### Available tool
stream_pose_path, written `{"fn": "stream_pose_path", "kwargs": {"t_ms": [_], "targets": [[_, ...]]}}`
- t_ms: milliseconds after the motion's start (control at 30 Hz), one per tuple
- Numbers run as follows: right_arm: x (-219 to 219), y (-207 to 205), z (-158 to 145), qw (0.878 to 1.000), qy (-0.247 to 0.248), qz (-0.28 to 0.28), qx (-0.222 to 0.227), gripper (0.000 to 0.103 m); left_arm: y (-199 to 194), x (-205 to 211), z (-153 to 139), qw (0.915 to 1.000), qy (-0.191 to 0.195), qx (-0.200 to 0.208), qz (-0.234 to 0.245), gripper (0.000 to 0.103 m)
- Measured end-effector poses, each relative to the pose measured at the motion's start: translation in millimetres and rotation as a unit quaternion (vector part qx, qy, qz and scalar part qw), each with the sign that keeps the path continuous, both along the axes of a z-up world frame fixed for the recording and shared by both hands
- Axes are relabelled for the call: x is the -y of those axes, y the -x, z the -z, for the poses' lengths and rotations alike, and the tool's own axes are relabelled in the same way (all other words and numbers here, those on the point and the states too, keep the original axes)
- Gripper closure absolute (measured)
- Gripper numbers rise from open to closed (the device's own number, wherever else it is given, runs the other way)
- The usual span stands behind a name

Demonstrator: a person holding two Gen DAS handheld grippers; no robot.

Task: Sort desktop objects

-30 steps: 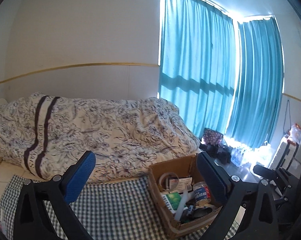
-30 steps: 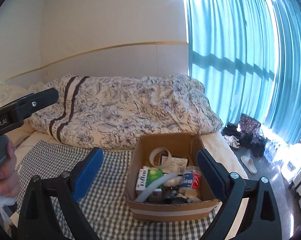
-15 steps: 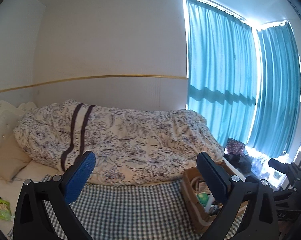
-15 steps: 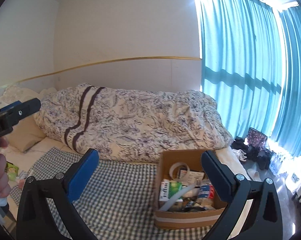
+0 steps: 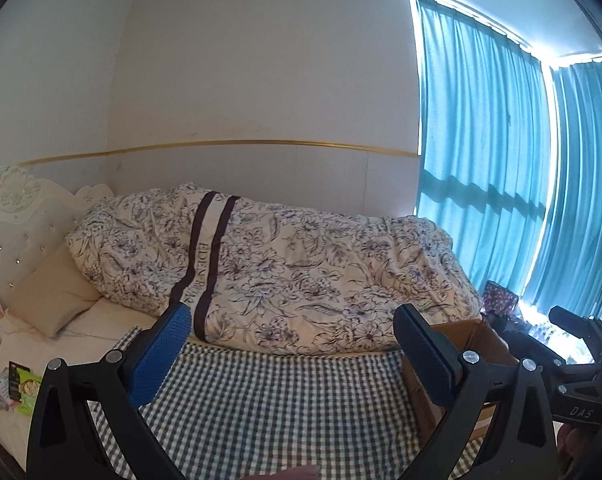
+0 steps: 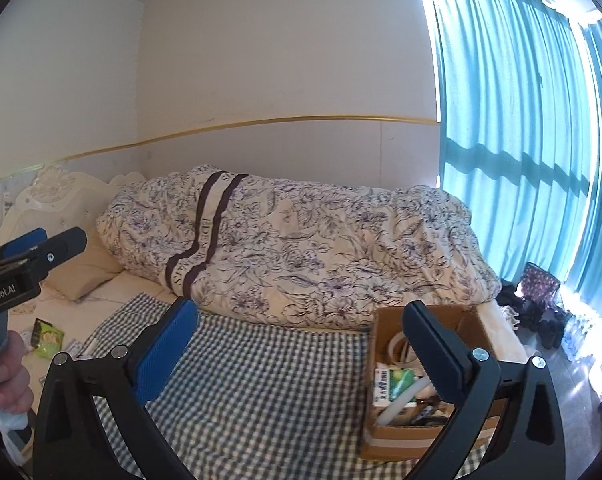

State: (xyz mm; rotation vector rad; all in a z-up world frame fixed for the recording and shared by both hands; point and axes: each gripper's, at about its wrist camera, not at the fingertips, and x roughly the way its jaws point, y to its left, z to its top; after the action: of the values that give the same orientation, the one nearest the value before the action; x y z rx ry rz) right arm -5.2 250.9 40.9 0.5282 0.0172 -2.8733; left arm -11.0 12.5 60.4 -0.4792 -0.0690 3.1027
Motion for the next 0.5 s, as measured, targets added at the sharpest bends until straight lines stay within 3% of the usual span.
{"fn": "stream_pose_path", "kwargs": {"t_ms": [500], "targets": [[24,5,33,0.999,-0.001,-0.012,0.035,0.000,2,19,47,0.9989,-0.002,0.044,-0.017,0.000]]}}
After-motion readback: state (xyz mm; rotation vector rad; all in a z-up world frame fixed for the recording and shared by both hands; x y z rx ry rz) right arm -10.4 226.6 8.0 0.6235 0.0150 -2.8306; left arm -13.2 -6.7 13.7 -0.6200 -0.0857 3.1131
